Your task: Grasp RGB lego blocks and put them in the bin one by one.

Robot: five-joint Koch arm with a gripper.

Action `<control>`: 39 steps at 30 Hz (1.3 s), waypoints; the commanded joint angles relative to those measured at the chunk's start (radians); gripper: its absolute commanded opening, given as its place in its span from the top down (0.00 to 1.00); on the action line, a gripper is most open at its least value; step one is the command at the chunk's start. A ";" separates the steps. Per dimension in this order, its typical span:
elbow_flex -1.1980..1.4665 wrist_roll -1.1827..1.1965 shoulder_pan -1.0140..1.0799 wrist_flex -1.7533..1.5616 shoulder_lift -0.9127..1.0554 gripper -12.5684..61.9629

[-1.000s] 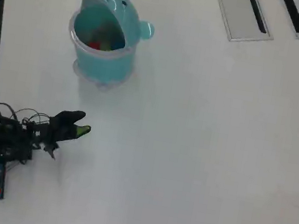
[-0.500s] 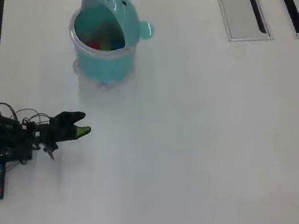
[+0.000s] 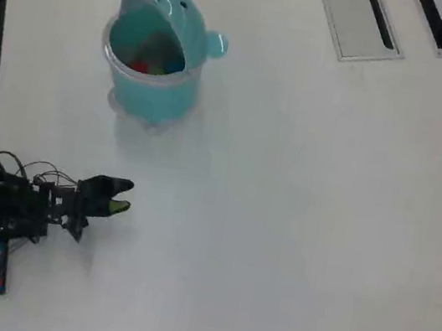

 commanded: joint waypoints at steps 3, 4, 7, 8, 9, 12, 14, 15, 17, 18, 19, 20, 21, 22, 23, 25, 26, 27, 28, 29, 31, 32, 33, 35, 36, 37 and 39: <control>0.080 0.021 -0.003 0.035 0.014 0.36; 0.080 0.021 -0.005 0.052 0.014 0.36; 0.080 0.021 -0.009 0.097 0.014 0.36; 0.080 0.021 -0.009 0.107 0.014 0.36; 0.080 0.021 -0.009 0.120 0.012 0.36; 0.080 0.021 -0.011 0.169 0.012 0.37; 0.080 0.021 -0.011 0.183 0.012 0.37; 0.080 0.021 -0.011 0.184 0.012 0.37; 0.080 0.021 -0.012 0.189 0.012 0.37; 0.080 0.021 -0.012 0.190 0.012 0.37; 0.080 0.023 -0.012 0.192 0.012 0.37; 0.080 0.023 -0.011 0.192 0.012 0.37; 0.080 0.023 -0.011 0.196 0.012 0.37; 0.080 0.028 -0.009 0.198 0.012 0.37; 0.080 0.035 -0.006 0.198 0.012 0.37; 0.080 0.046 -0.003 0.198 0.012 0.37; 0.080 0.046 -0.003 0.198 0.012 0.37; 0.080 0.046 -0.011 0.201 0.012 0.37; 0.080 0.046 -0.012 0.201 0.012 0.37; 0.080 0.046 -0.012 0.201 0.012 0.37; 0.080 0.044 -0.011 0.201 0.012 0.37; 0.080 0.044 -0.012 0.201 0.012 0.37; 0.080 0.044 -0.012 0.201 0.012 0.37; 0.080 0.044 -0.011 0.201 0.012 0.37; 0.080 0.044 -0.012 0.201 0.012 0.37; 0.080 0.044 -0.012 0.201 0.012 0.37; 0.080 0.044 -0.012 0.201 0.012 0.37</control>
